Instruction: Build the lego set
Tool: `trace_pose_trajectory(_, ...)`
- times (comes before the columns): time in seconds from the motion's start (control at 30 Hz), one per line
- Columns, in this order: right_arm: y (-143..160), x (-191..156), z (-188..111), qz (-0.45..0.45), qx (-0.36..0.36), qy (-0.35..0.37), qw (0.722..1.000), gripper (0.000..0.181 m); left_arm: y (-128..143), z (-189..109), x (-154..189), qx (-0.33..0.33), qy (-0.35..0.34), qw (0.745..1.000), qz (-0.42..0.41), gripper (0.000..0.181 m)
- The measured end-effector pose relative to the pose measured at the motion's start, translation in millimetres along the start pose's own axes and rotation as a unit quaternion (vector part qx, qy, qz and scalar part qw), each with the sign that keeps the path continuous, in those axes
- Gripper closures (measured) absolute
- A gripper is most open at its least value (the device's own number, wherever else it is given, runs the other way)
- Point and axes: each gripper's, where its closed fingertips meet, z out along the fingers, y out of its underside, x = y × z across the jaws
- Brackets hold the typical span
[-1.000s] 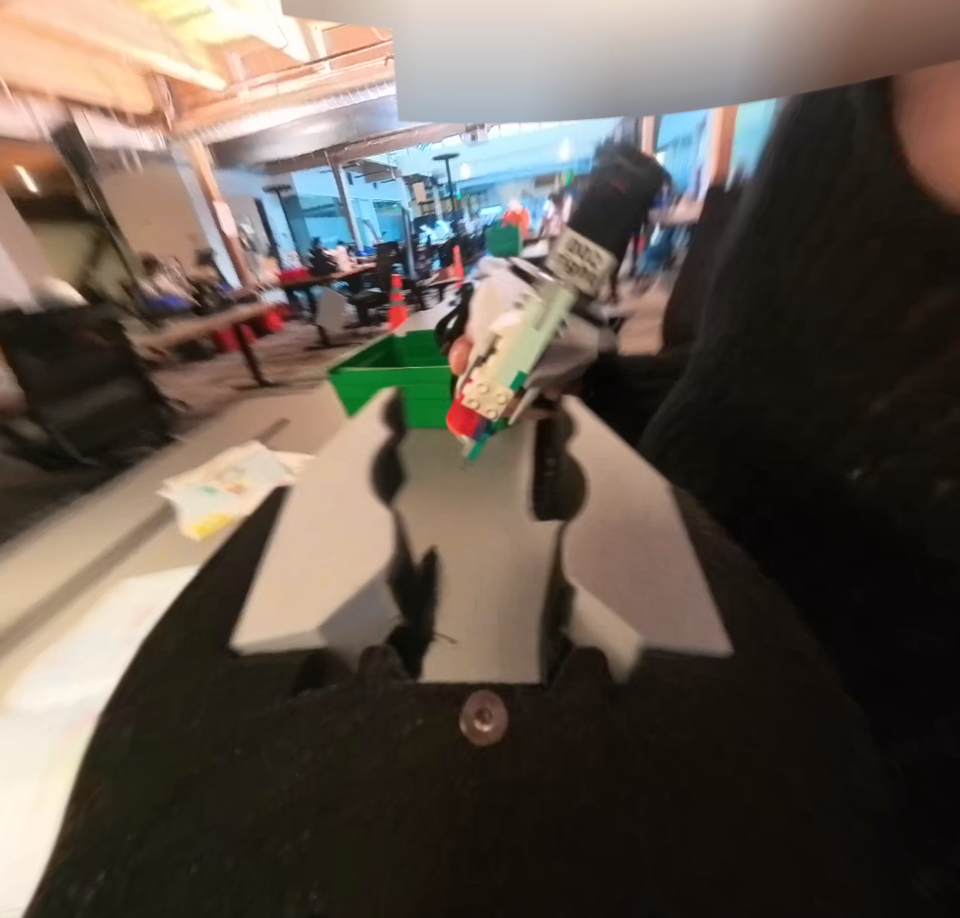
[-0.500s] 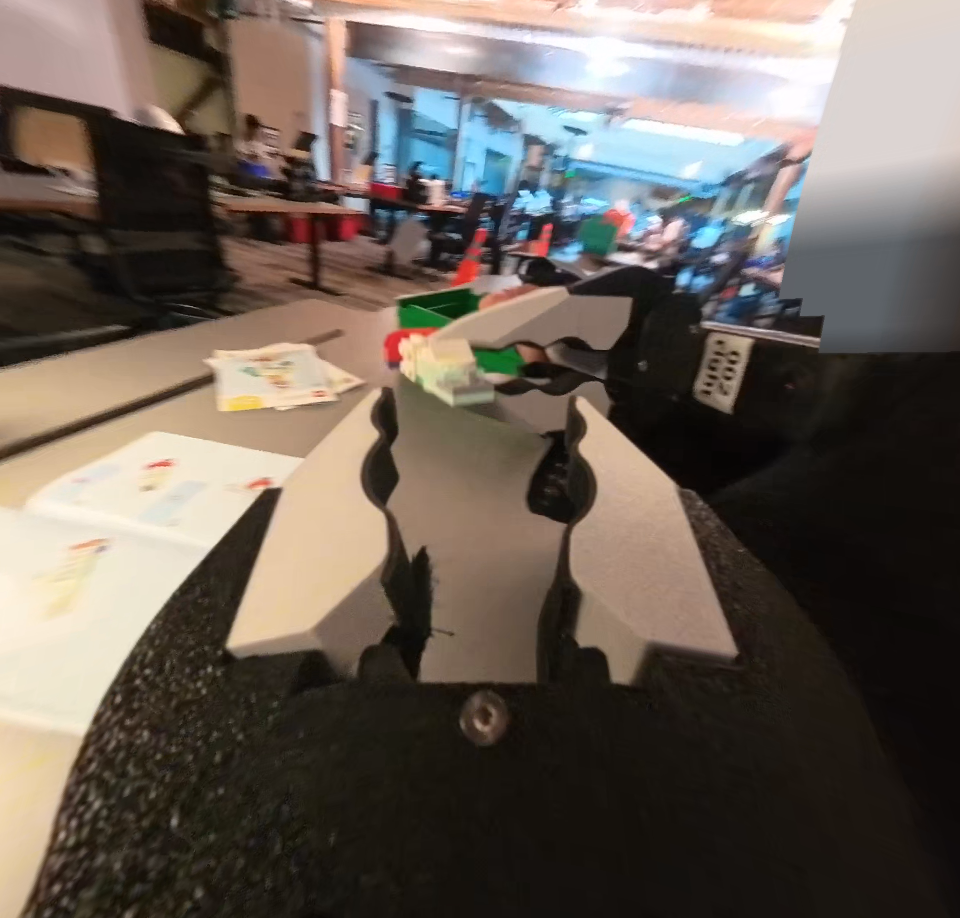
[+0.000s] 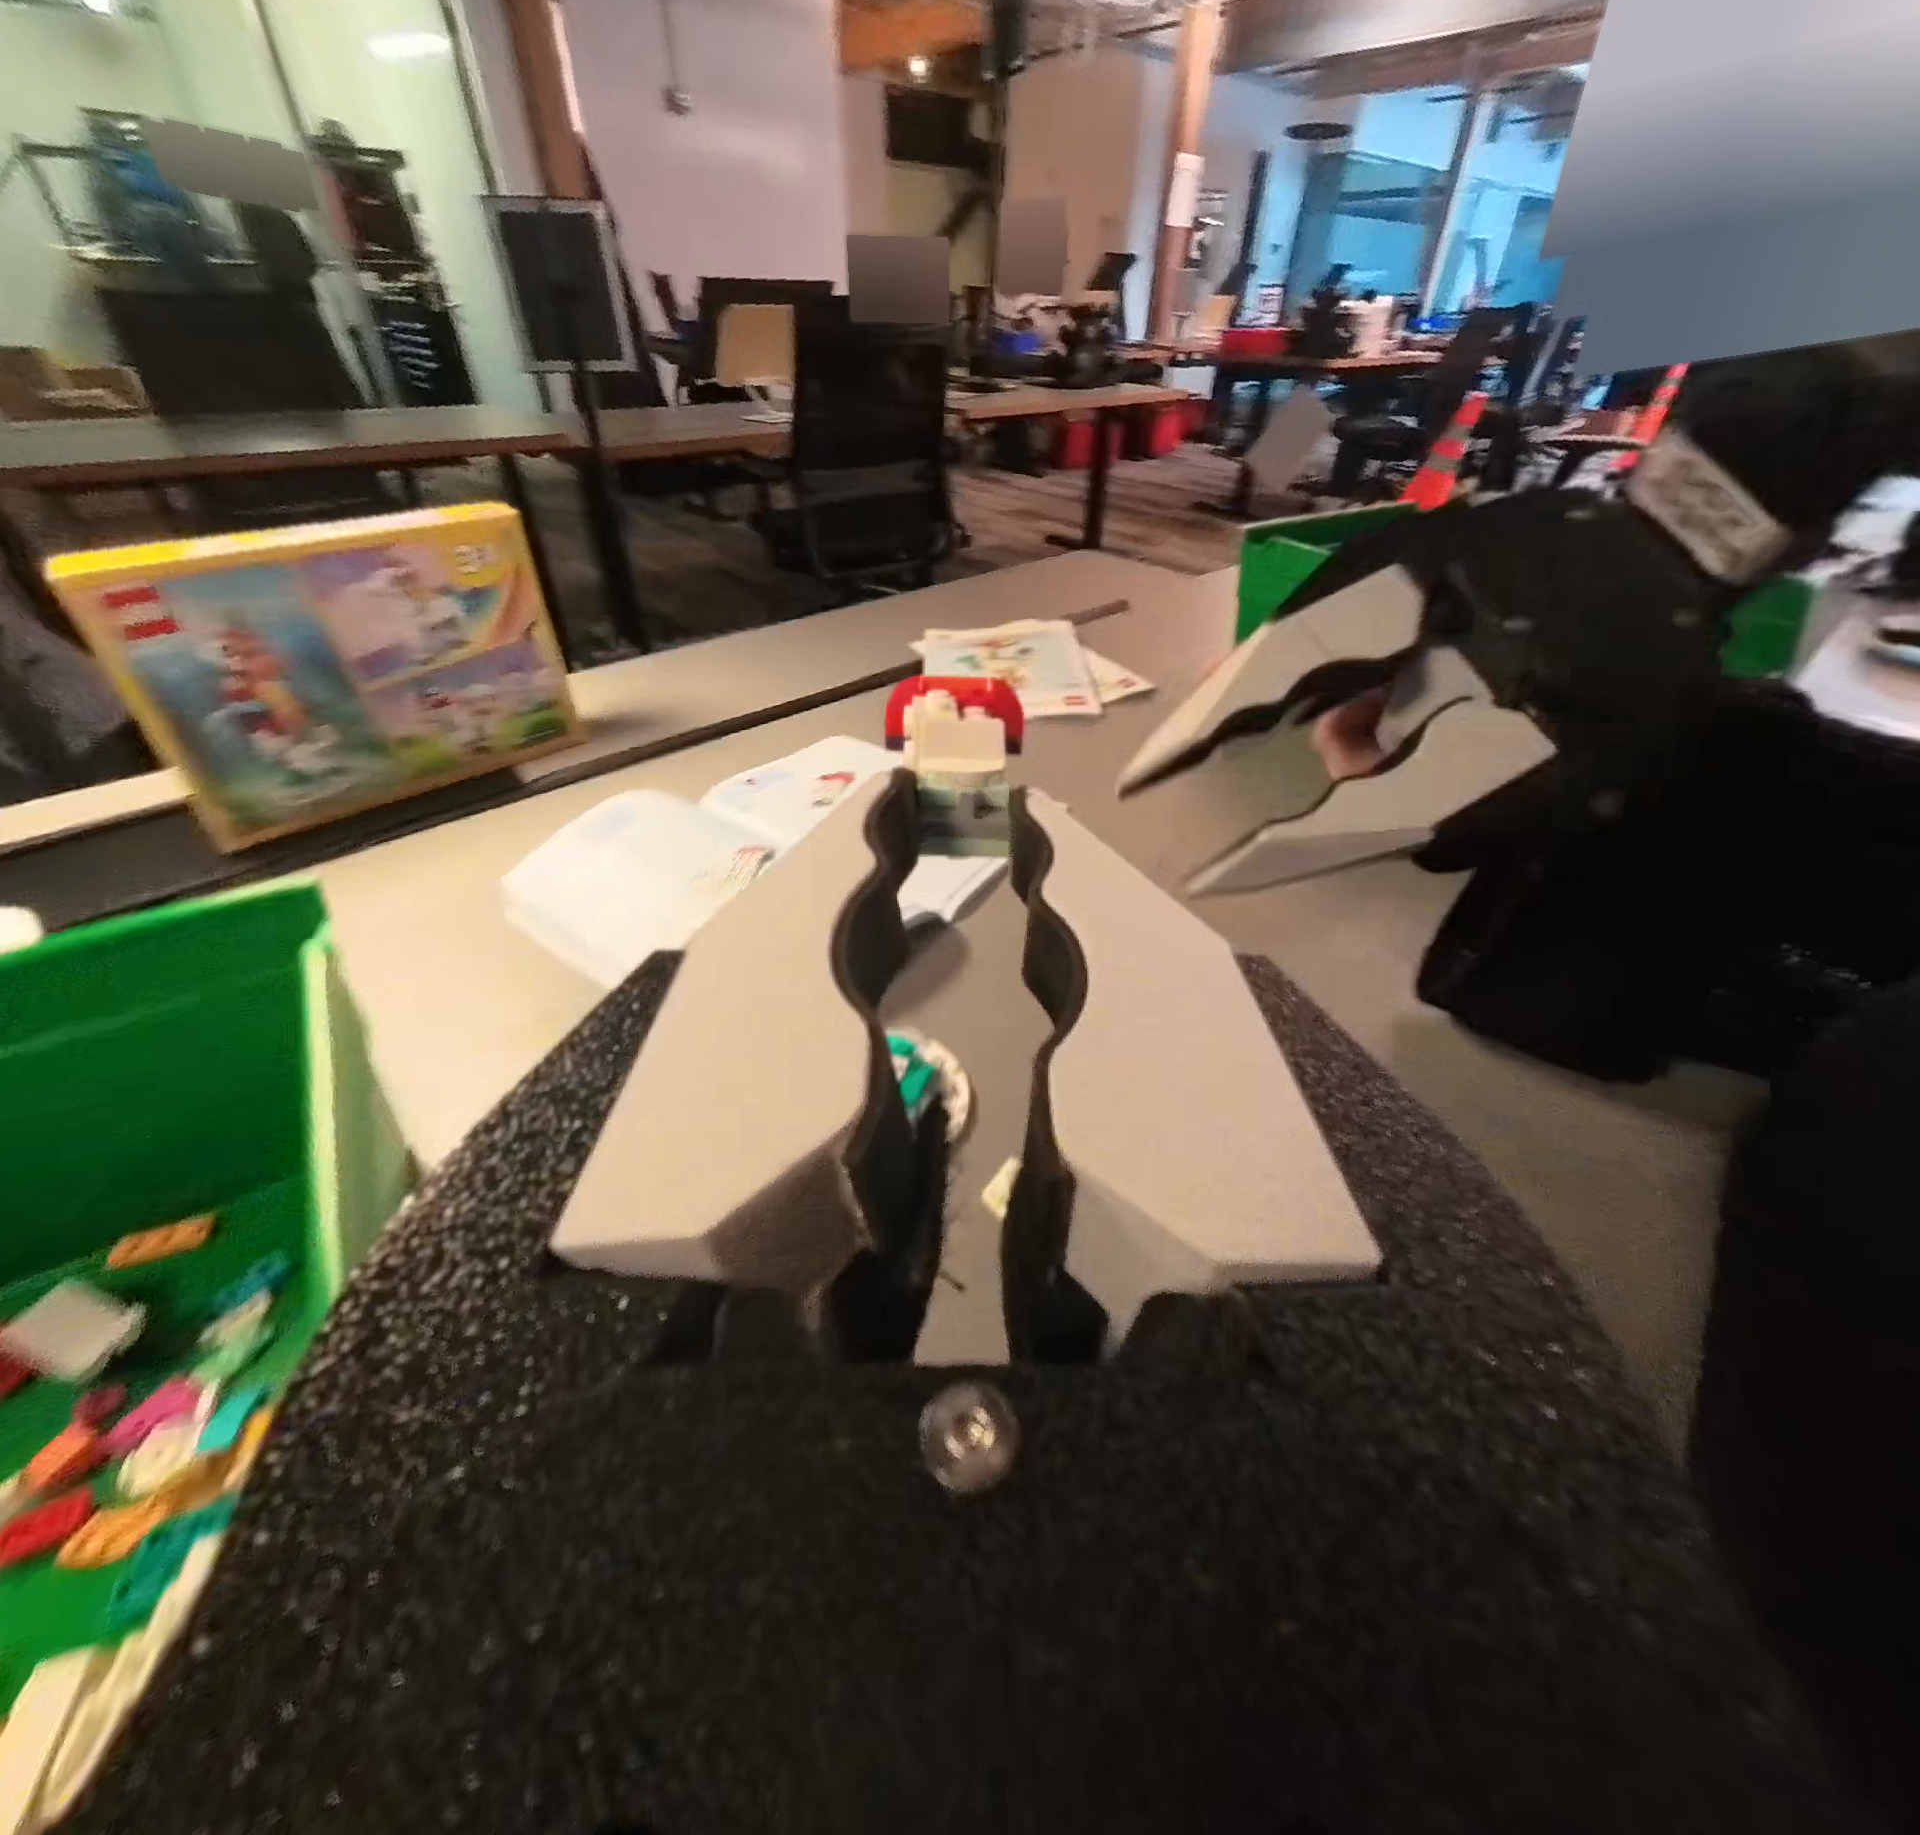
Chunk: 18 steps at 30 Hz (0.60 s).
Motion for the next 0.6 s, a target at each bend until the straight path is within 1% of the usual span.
trace_pose_trajectory(0.03,13,-10,4,0.083,-0.006,-0.054,0.995,0.149,7,-6,-1,-0.003,-0.009,1.000,0.003,0.167)
trace_pose_trajectory(0.07,24,-18,9,0.141,-0.012,-0.090,0.986,0.143,14,-10,-1,-0.010,-0.019,1.000,0.009,0.167)
trace_pose_trajectory(0.1,32,-23,16,0.169,-0.013,-0.106,0.980,0.141,22,-14,0,-0.018,-0.027,0.999,0.015,0.167)
trace_pose_trajectory(0.13,38,-27,23,0.177,-0.015,-0.117,0.977,0.142,30,-16,1,-0.028,-0.031,0.999,0.020,0.167)
trace_pose_trajectory(0.23,55,-37,47,0.171,-0.047,-0.138,0.974,0.148,47,-24,-2,-0.052,-0.057,0.997,0.025,0.166)
trace_pose_trajectory(0.3,62,-40,59,0.167,-0.074,-0.145,0.973,0.150,53,-28,-7,-0.062,-0.070,0.995,0.024,0.166)
trace_pose_trajectory(0.5,64,-46,78,0.134,-0.112,-0.158,0.972,0.150,57,-35,-8,-0.071,-0.071,0.995,0.020,0.166)
trace_pose_trajectory(0.6,66,-46,82,0.107,-0.126,-0.152,0.974,0.160,59,-34,-7,-0.072,-0.067,0.995,0.016,0.166)
